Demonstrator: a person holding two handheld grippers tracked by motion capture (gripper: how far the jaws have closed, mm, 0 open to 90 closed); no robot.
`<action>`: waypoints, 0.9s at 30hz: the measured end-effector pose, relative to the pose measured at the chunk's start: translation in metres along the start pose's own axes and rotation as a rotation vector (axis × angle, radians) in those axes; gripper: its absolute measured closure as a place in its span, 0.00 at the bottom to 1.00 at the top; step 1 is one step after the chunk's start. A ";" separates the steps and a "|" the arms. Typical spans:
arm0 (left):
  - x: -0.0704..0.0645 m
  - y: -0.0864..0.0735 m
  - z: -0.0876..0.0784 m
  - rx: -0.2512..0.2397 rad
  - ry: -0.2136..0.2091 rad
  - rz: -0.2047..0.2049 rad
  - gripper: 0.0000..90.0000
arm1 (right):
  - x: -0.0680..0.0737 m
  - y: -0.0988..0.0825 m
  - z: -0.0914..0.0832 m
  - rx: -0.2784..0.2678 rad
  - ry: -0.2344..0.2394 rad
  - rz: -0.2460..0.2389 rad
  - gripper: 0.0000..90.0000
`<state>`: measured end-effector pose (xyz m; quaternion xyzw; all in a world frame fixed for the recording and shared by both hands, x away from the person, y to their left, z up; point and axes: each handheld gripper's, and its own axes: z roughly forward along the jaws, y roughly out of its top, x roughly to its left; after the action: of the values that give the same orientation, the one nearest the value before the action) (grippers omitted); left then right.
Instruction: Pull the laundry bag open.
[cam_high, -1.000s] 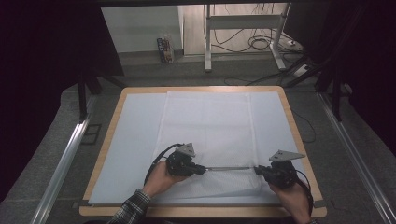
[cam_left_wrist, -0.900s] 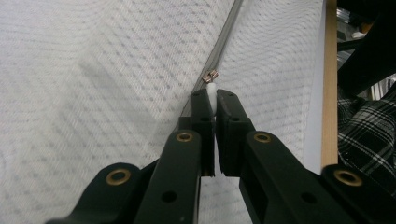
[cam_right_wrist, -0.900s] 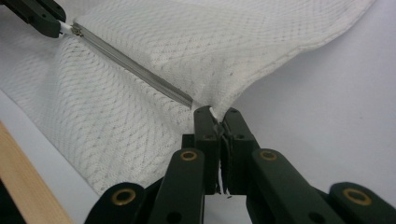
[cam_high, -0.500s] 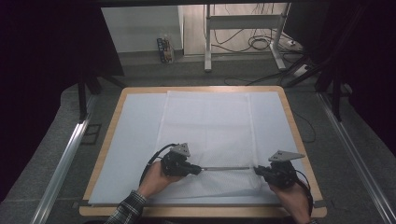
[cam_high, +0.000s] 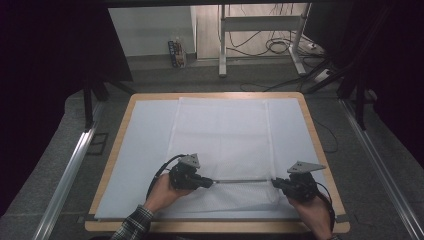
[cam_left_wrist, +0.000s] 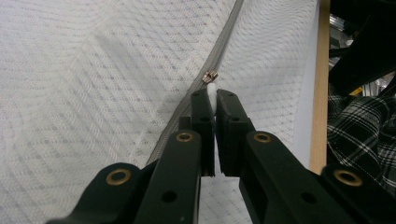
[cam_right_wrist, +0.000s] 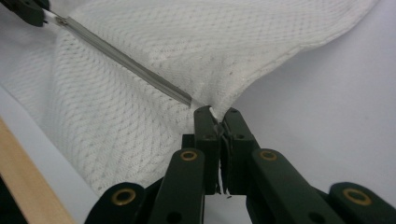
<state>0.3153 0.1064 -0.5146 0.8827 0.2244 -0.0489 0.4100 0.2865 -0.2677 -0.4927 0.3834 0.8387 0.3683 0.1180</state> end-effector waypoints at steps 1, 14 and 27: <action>0.000 0.000 0.000 -0.002 -0.002 -0.002 0.97 | 0.000 0.000 0.000 0.001 0.005 0.005 0.95; 0.003 -0.009 -0.010 0.004 0.012 -0.025 0.97 | 0.000 0.000 0.001 0.011 -0.002 0.004 0.95; 0.006 -0.021 -0.023 0.007 0.047 -0.050 0.97 | -0.003 -0.002 -0.001 0.010 -0.012 0.016 0.95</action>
<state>0.3096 0.1377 -0.5159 0.8792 0.2558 -0.0394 0.4000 0.2874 -0.2713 -0.4938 0.3928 0.8369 0.3625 0.1181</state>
